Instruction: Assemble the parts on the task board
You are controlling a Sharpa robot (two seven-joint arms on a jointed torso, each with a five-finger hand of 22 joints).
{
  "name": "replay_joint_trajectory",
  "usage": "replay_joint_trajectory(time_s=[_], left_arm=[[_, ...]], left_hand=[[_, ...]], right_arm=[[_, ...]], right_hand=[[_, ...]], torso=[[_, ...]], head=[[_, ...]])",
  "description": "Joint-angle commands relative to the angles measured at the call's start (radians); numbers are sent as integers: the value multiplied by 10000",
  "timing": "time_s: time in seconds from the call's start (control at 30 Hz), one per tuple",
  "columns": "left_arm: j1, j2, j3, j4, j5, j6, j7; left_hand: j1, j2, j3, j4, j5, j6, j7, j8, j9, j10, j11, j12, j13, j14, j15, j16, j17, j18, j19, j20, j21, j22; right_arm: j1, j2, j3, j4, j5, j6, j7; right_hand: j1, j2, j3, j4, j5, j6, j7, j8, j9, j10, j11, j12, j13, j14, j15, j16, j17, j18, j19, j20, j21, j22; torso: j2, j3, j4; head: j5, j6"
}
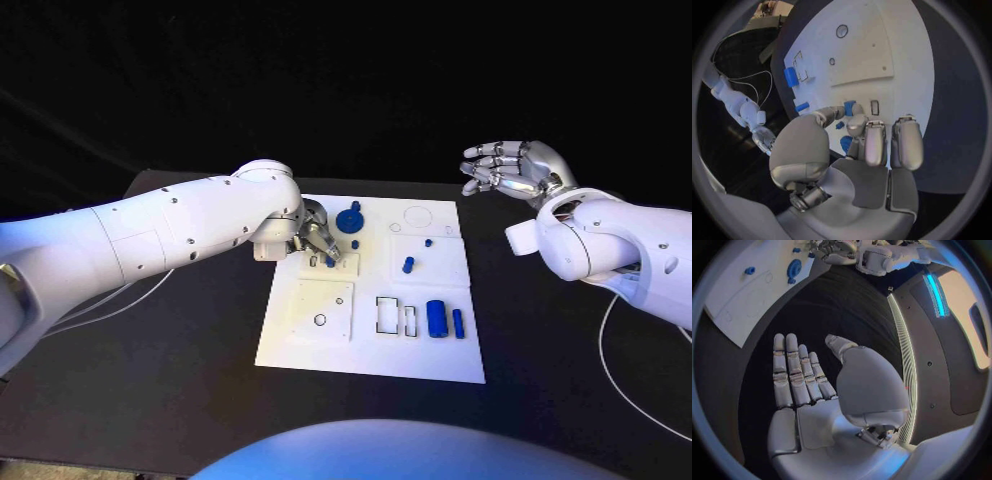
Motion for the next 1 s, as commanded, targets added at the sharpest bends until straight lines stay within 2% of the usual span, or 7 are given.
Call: replay_joint_trajectory(time_s=[0.03,0.23,0.47,0.53,0.63,1.0], left_arm=[[-22,13,-10,15,57,19,97],[-22,7,-10,1,69,-53,125],[-23,-14,-8,-26,107,-107,142],[-23,-21,-7,-24,125,-127,156],[-23,-33,-6,-14,138,-145,168],[-21,-191,67,165,151,-308,183]], left_hand=[[-149,-7,-135,62,-72,69,19,-63,-15,-32,-12,70,26,485,-54,-9,514,-123,29,-33,49,22],[-239,4,-643,455,-99,136,18,-90,-26,-10,-12,129,80,487,-56,-14,521,-127,42,-37,52,47],[-244,19,-708,514,-102,143,17,-93,-27,-15,-11,126,70,487,-56,-14,522,-126,42,-37,49,44],[-299,11,-1085,795,-148,168,23,-109,-28,-11,-7,148,84,488,-54,-16,528,-129,47,-34,48,55],[-291,-10,-1384,985,-206,184,23,-120,-28,-14,-6,156,83,490,-52,-16,535,-130,52,-36,49,69],[-192,-8,-1842,1319,-491,195,26,-150,-30,-20,-3,174,86,491,-50,-23,538,-132,59,-35,49,88]], right_arm=[[-4,-3,3,11,-16,135,-3],[-4,1,3,20,-18,142,-10],[-4,-3,3,35,-19,145,-15],[-4,-3,3,34,-19,149,-13],[-4,-2,3,28,-19,170,0],[-6,-10,3,17,-14,194,22]], right_hand=[[12,35,-45,-20,36,-58,916,34,-14,-78,8,46,-16,-82,14,-76,-17,66,-23,34,-72,-18],[13,34,-56,-24,24,-71,922,33,-18,-91,13,50,-28,-96,20,-92,-22,65,-27,39,-87,-35],[10,34,-67,-24,7,-81,926,34,-22,-101,18,56,-39,-108,25,-105,-25,65,-32,45,-101,-51],[5,35,-76,-21,-6,-87,929,35,-24,-108,22,61,-47,-117,30,-116,-28,65,-35,49,-111,-63],[-18,33,-101,-7,-21,-96,934,39,-28,-118,27,71,-61,-129,37,-131,-32,64,-39,56,-129,-84],[-88,24,-183,38,-7,-119,945,56,-38,-143,41,110,-102,-180,59,-191,-46,64,-61,79,-192,-156]], torso=[[1,0,-1],[-4,3,-6],[-2,1,-5],[-5,1,-3],[-4,4,-2],[-4,5,-5]], head=[[2,-9],[2,-4],[3,3],[3,1],[1,3],[-22,-8]])
